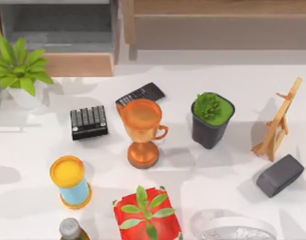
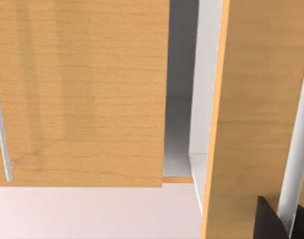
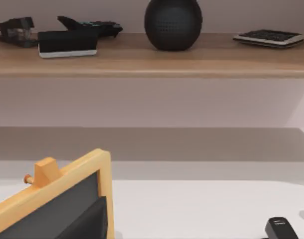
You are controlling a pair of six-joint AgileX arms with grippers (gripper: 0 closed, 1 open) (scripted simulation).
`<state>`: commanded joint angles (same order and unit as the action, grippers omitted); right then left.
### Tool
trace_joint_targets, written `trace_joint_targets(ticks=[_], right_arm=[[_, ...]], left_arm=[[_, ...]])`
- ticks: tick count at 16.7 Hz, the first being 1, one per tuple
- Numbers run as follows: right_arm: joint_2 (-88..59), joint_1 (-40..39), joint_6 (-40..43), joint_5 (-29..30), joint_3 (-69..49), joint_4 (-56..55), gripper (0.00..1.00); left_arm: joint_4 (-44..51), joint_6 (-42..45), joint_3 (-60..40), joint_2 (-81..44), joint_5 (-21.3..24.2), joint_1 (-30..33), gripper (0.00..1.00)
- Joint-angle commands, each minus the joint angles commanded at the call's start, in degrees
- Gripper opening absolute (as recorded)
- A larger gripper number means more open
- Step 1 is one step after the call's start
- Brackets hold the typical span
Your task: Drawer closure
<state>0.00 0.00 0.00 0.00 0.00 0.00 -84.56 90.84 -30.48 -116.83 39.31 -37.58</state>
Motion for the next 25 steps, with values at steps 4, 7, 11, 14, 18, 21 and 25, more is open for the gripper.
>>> trace_joint_targets(ticks=[4, 7, 11, 14, 18, 21, 25], right_arm=[[0.0, 0.0, 0.0, 0.0, 0.0, 0.0, 1.0], [0.0, 0.0, 0.0, 0.0, 0.0, 0.0, 1.0], [0.0, 0.0, 0.0, 0.0, 0.0, 0.0, 1.0], [0.0, 0.0, 0.0, 0.0, 0.0, 0.0, 1.0], [0.0, 0.0, 0.0, 0.0, 0.0, 0.0, 1.0], [0.0, 0.0, 0.0, 0.0, 0.0, 0.0, 1.0], [0.0, 0.0, 0.0, 0.0, 0.0, 0.0, 1.0]], left_arm=[[3.27, -0.14, -6.7, -2.41, -3.35, 3.57, 0.0], [6.11, -0.26, -11.11, -4.47, -5.77, 6.3, 0.0], [6.7, -0.34, -11.28, -4.9, -5.92, 6.2, 0.0], [7.87, -0.43, -13.65, -5.78, -7.3, 6.58, 0.0], [11.62, -0.48, -21.54, -8.88, -9.62, 9.57, 0.0], [14.32, -0.65, -25.31, -11.01, -10.97, 11.3, 0.0], [14.5, -0.66, -25.23, -11.07, -10.92, 10.89, 0.0]])
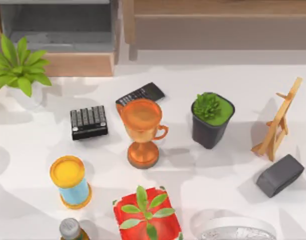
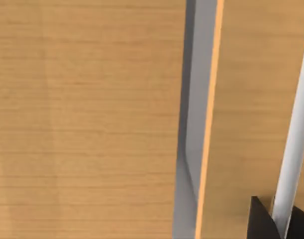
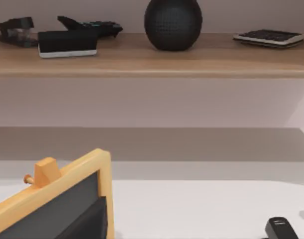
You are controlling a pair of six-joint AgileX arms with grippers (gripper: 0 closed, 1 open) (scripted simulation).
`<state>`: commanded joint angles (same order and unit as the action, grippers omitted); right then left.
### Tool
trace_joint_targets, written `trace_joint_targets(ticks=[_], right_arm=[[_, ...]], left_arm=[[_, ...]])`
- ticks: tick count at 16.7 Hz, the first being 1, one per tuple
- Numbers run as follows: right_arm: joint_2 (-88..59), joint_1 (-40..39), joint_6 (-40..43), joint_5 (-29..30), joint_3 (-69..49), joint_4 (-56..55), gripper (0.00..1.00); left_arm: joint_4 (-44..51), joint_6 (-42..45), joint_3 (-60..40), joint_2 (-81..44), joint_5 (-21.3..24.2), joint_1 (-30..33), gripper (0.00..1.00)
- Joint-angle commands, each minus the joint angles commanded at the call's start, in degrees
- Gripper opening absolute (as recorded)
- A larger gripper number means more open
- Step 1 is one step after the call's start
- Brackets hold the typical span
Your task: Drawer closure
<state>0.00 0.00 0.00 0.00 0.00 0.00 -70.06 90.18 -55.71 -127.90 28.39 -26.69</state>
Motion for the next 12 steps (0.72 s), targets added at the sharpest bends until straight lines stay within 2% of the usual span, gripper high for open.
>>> trace_joint_targets(ticks=[3, 9, 12], right_arm=[[0.0, 0.0, 0.0, 0.0, 0.0, 0.0, 1.0], [0.0, 0.0, 0.0, 0.0, 0.0, 0.0, 1.0], [0.0, 0.0, 0.0, 0.0, 0.0, 0.0, 1.0]], left_arm=[[1.29, -0.09, -2.35, -1.02, -1.12, 0.18, 0.0], [7.41, -0.25, -14.76, -6.28, -3.65, 3.42, 0.0], [8.56, -0.24, -16.14, -7.43, -3.88, 3.97, 0.0]])
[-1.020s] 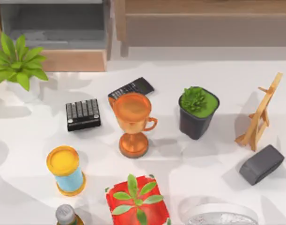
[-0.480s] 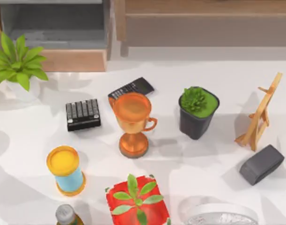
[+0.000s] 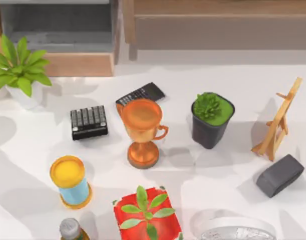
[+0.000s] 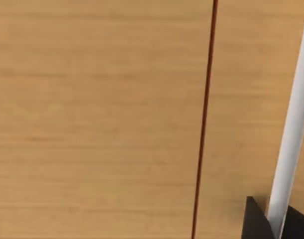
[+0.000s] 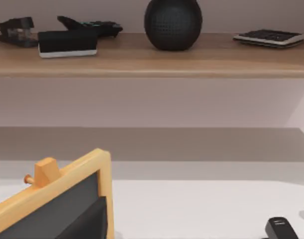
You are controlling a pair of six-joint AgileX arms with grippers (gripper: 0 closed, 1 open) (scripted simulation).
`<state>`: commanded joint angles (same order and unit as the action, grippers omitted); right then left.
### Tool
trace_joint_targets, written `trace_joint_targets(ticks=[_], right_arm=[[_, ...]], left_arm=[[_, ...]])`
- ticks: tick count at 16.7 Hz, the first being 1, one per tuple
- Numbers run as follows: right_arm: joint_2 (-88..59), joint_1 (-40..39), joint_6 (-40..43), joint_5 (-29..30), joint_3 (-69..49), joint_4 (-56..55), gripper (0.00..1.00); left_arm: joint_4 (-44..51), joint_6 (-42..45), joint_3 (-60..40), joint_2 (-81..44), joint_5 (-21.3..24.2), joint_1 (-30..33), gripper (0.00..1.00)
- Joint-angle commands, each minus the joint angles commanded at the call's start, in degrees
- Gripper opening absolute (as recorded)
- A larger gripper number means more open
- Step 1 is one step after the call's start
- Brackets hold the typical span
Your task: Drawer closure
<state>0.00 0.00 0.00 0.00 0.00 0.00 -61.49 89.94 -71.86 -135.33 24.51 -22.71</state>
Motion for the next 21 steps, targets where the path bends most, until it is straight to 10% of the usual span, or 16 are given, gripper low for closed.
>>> trace_joint_targets(ticks=[2, 15, 21], right_arm=[[0.0, 0.0, 0.0, 0.0, 0.0, 0.0, 1.0], [0.0, 0.0, 0.0, 0.0, 0.0, 0.0, 1.0], [0.0, 0.0, 0.0, 0.0, 0.0, 0.0, 1.0]], left_arm=[[0.0, 0.0, 0.0, 0.0, 0.0, 0.0, 0.0], [0.0, 0.0, 0.0, 0.0, 0.0, 0.0, 0.98], [0.0, 0.0, 0.0, 0.0, 0.0, 0.0, 1.0]])
